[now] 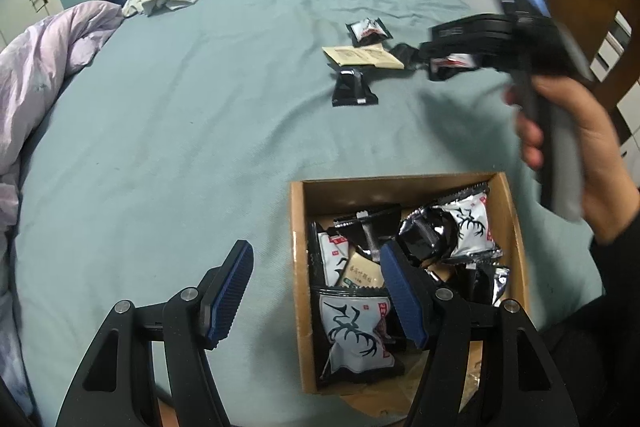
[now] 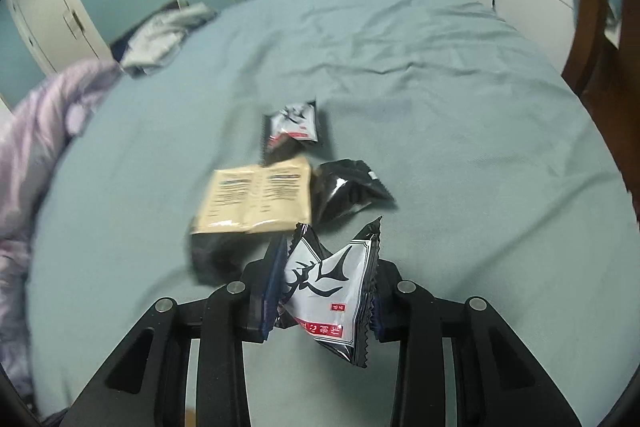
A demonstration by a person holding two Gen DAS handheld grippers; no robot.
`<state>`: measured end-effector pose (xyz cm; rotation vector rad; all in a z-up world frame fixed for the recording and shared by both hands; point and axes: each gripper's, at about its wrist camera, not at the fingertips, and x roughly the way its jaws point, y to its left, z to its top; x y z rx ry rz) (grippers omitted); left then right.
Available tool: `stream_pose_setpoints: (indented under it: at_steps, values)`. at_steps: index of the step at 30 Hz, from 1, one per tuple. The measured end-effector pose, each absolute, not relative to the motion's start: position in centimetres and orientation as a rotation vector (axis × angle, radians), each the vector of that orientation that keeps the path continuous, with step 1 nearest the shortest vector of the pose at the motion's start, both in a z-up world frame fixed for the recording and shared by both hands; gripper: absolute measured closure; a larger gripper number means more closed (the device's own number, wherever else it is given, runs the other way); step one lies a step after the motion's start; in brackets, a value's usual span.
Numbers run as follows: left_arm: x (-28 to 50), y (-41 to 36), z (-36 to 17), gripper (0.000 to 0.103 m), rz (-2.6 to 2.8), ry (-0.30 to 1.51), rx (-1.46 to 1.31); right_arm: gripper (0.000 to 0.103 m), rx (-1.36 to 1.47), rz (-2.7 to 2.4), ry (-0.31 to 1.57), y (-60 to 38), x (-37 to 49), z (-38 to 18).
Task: Organize snacks
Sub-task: 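Grasp a black packet with the left tool while the right tool holds its packet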
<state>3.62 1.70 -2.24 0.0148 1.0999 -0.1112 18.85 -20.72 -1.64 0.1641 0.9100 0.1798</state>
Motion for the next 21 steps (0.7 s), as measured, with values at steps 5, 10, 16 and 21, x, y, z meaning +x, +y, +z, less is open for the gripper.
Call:
stream_pose_setpoints:
  at_steps: [5,10,16,21]
  values:
    - [3.1,2.2,-1.4,0.036,-0.101,1.057,0.004,0.070,0.249,0.235,0.890,-21.6,13.3,1.0]
    - [3.7,1.4,-1.0,0.025,-0.099,1.038,0.063,0.070,0.366,0.342,0.863,-22.7,6.6,1.6]
    - [7.6,-0.5,0.3,0.021,-0.183,1.054,0.050,0.070,0.352,0.261,0.789,-26.1,-1.0,1.3]
    - [14.4,-2.4,0.0,0.011,-0.192,1.080,-0.010,0.070,0.489,0.338,0.806,-27.6,-4.7,0.8]
